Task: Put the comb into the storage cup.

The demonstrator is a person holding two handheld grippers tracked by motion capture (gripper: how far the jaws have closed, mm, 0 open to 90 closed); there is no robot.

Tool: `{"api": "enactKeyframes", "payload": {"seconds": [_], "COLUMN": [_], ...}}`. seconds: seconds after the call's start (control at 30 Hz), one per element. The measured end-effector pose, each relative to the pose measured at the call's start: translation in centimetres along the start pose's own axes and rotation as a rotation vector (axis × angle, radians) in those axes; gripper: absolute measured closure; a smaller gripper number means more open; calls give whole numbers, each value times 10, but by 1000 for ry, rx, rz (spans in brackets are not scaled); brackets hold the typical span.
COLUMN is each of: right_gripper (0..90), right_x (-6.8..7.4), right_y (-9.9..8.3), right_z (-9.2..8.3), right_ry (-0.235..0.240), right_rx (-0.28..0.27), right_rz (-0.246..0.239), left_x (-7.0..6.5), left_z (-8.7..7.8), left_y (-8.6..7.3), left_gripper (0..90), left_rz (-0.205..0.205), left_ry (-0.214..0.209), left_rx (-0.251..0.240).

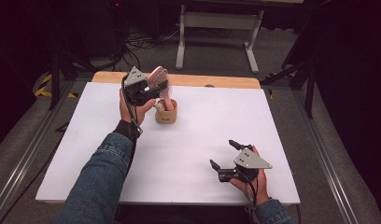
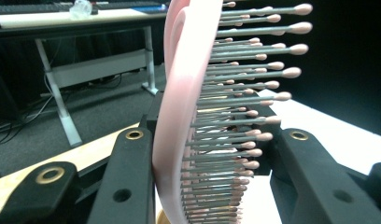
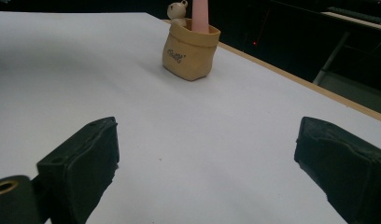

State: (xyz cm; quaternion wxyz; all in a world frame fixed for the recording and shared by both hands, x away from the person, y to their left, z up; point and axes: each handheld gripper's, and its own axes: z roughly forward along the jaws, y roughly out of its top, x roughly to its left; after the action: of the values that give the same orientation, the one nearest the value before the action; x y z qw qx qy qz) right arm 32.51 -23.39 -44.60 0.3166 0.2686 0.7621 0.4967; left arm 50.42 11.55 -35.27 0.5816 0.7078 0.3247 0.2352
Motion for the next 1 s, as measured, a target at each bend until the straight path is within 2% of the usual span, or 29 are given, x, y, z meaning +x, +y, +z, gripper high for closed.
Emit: {"api": "enactKeyframes", "payload": {"seconds": [0.23, 0.33, 0.4, 0.53, 0.6, 0.7, 0.83, 1.0], "right_gripper": [74, 78, 78, 79, 81, 90, 91, 92], "right_x": [1, 3, 4, 4, 3, 5, 5, 5], "right_y": [0, 0, -1, -1, -1, 0, 0, 0], "right_z": [2, 3, 6, 6, 7, 8, 8, 8], "right_ry": [6, 13, 22, 27, 32, 21, 16, 10], "right_rx": [5, 12, 21, 29, 39, 71, 76, 79], "right_rz": [-7, -10, -16, -13, -16, -44, -53, -50], "left_x": [0, 3, 6, 10, 11, 12, 16, 25], "left_z": [5, 6, 7, 7, 9, 12, 15, 14], "left_y": [-8, -14, -18, -21, -22, -20, -17, -17], "left_gripper": [629, 628, 627, 626, 624, 618, 592, 567], "left_rz": [-15, -35, -63, -80, -79, -39, 4, 8], "left_ry": [-1, 1, -10, -20, -22, -15, 24, 59], "left_rx": [19, 21, 14, 5, 5, 13, 52, 70]}}
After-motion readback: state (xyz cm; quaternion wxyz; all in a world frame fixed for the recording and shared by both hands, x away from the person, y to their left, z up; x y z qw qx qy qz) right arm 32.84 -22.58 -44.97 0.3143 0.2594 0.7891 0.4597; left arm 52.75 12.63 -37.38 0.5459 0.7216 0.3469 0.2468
